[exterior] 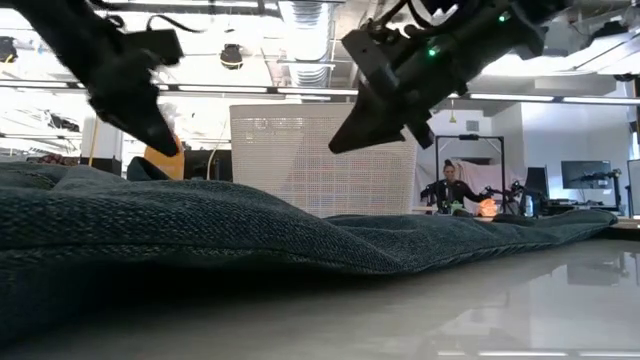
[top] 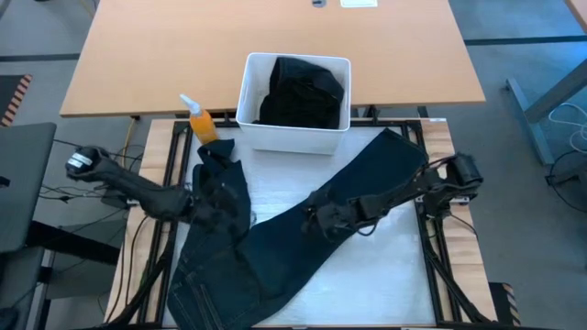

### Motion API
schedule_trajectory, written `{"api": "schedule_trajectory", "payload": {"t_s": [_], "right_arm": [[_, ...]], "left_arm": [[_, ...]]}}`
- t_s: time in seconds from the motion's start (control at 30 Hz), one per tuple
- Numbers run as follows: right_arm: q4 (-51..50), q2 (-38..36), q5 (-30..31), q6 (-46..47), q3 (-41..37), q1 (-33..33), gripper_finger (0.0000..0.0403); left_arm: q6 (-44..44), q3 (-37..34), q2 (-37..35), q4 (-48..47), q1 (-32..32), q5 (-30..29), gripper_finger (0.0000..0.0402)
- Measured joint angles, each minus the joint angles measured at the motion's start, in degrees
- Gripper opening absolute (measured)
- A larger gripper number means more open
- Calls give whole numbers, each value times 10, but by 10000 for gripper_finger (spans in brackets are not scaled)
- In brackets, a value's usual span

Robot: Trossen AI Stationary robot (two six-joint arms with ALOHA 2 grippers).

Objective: Fold laundry
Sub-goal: Fold the blue long pants

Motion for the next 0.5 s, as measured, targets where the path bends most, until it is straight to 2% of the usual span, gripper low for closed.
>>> {"api": "schedule_trajectory", "payload": {"t_s": [0.13, 0.23, 0.33, 0.5], "right_arm": [[-38, -9, -6, 0, 2, 15, 20], [-61, -28, -7, 0, 2, 24, 20], [-76, -45, -7, -9, 2, 33, 20], [-93, -73, -6, -23, 2, 36, 20]], "left_arm": [[-53, 0, 0, -3, 67, 19, 161], [-69, 0, 7, -48, 105, 35, 179], [-87, 0, 36, -74, 135, 35, 187], [-49, 0, 113, -32, 172, 69, 189]]}}
